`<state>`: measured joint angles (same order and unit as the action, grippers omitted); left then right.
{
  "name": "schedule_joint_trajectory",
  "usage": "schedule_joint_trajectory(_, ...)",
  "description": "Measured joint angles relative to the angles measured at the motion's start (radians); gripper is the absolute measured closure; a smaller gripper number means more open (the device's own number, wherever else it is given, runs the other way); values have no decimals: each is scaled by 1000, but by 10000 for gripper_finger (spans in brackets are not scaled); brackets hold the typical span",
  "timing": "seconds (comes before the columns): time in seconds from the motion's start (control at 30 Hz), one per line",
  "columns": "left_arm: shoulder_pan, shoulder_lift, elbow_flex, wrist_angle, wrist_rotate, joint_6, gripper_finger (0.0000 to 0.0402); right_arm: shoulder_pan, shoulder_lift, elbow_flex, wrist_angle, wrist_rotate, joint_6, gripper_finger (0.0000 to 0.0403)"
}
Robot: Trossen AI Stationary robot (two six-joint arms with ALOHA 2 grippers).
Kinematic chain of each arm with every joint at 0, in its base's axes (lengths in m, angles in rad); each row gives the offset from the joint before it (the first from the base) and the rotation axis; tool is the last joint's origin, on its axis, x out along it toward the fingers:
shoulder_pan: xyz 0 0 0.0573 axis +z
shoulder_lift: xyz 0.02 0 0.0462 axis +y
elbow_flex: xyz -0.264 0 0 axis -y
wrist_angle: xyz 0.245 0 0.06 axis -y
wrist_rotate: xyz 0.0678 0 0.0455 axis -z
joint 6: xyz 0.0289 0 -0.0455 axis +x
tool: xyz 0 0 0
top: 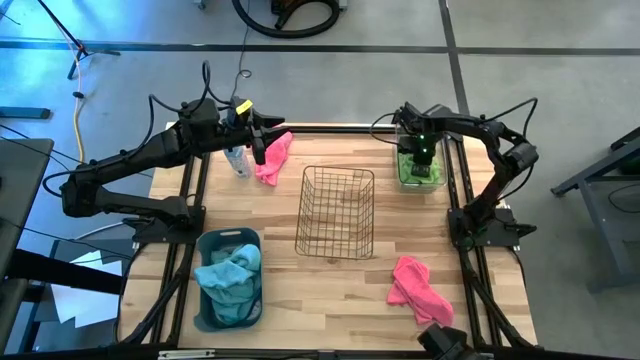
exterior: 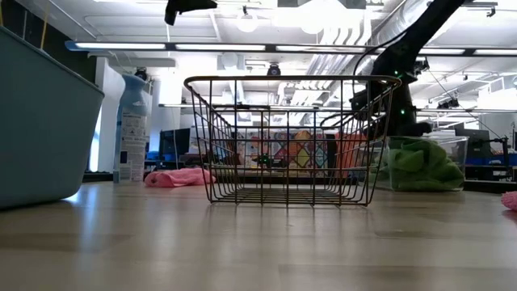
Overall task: Sort microfiber towel by color & place in baskets
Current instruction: Put the green microfiber cloth into the transparent bin, then put the top pink microfiber cloth into the gold wire basket
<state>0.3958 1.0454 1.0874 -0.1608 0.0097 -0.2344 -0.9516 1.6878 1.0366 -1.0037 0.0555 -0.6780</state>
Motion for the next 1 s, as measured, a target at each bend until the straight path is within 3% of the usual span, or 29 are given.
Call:
schedule_joint_trajectory(0.27,0,0,0,1,0,0,257,1,-12,58,-35,-1,41,403)
schedule_joint_trajectory(0.7,0,0,0,2,0,0,257,1,-132,350,-109,-6,67,398)
schedule_joint_trajectory(0.83,0,0,0,2,0,1,257,1,-160,437,-109,-72,170,373)
schedule_joint_trajectory(1.0,0,0,0,1,1,38,257,25,-185,506,-110,-203,358,310)
